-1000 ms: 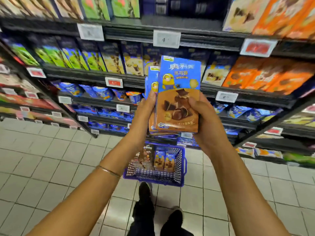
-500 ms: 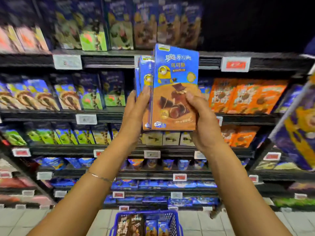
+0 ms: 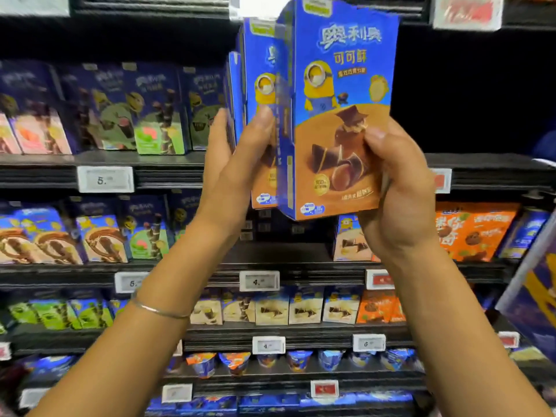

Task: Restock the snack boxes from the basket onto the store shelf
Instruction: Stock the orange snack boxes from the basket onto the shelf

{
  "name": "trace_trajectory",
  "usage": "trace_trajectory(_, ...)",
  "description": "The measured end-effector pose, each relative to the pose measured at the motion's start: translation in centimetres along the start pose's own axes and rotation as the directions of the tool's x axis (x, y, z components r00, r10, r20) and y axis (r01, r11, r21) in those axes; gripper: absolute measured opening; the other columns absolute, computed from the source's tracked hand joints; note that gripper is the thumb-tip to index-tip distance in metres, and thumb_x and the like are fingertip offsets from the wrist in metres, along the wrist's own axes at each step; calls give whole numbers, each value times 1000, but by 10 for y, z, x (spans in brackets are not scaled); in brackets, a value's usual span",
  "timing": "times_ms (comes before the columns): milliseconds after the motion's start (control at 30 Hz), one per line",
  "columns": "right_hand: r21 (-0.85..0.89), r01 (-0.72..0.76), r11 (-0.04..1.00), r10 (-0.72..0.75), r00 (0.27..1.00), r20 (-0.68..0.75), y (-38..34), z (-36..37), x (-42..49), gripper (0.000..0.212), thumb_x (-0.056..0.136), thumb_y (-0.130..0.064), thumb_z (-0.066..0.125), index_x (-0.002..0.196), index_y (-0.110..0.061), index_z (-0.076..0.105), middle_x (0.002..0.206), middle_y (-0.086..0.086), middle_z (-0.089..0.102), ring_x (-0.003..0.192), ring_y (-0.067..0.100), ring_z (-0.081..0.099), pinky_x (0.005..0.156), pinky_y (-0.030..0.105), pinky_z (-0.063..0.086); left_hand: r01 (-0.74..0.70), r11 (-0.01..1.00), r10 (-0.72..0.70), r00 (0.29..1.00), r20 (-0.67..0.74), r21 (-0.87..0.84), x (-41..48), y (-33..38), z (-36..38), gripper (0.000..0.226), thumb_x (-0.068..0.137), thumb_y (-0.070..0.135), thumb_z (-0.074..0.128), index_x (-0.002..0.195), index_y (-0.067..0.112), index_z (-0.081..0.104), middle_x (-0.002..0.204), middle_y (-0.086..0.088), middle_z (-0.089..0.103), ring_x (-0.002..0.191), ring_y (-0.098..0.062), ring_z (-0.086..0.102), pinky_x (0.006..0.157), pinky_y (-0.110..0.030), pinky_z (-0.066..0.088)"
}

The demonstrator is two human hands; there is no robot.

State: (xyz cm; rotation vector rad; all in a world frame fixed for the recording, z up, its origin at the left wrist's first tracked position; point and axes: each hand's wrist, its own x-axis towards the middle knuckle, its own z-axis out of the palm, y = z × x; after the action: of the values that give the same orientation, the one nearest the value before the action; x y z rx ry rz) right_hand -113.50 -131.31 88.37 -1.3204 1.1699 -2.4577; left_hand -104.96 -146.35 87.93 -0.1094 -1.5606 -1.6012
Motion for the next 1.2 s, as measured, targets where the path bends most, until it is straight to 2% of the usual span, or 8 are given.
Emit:
trace_trajectory(100,39,28,999,-29,1000,9,1,-14,22,21,93,-18,50,101,-8,67,92,4,73,85,20,69,75,32,56,-22,1000,23,1000,-12,18,23,3,0,91,89,51,71,143,-15,41,135,-39,56,120,-48,61,102,-65,51)
trace_trajectory(200,52,6,999,-7,1000,19,3,-41,45,22,94,-18,50,100,-13,71,93,1,75,84,16,71,73,29,57,-59,997,61,997,-51,47,41,4,-4,85,89,51,65,147,-8,42,140,-33,57,124,-47,62,103,-63,52)
trace_trajectory(500,-323,-86,942,29,984,-178,48,-116,135,31,92,-12,64,123,-11,63,114,13,74,99,23,74,74,30,59,-79,994,85,993,-79,76,66,-13,-1,82,86,49,59,146,-5,45,133,-23,63,119,-39,64,106,-60,51)
trace_trajectory(667,-653,-283,702,93,946,-310,77,-138,180,26,93,-16,66,118,-15,61,114,11,69,98,24,67,76,31,53,-55,998,58,994,-89,34,73,-19,5,87,83,53,61,150,0,43,136,-19,65,114,-31,70,98,-49,58)
trace_trajectory(833,-869,-334,366,98,942,-321,85,-136,204,13,91,-8,56,105,-8,57,103,15,59,75,24,55,60,24,42,-34,996,41,996,-85,87,80,-23,7,86,83,56,61,150,4,44,141,-23,62,123,-41,65,102,-57,55)
trace_trajectory(967,-945,-305,117,229,934,-273,87,-122,223,33,98,-8,52,128,5,57,127,24,60,117,38,58,82,30,42,-21,993,31,996,-80,117,84,-26,3,88,83,57,61,151,5,43,141,-23,61,125,-43,63,105,-63,51)
trace_trajectory(1067,-957,-286,56,255,931,-263,89,-113,230,36,98,-7,53,133,1,55,135,23,57,123,38,56,101,40,49,-17,992,26,997,-71,125,85,-28,1,87,83,57,61,150,5,44,140,-23,62,124,-44,64,105,-65,50)
trace_trajectory(1200,-949,-307,77,209,935,-286,94,-110,232,34,99,-13,58,132,-5,61,133,19,62,119,36,61,94,36,52,-11,993,19,997,-69,117,85,-30,3,84,83,56,63,148,4,45,138,-22,64,122,-42,65,103,-62,53)
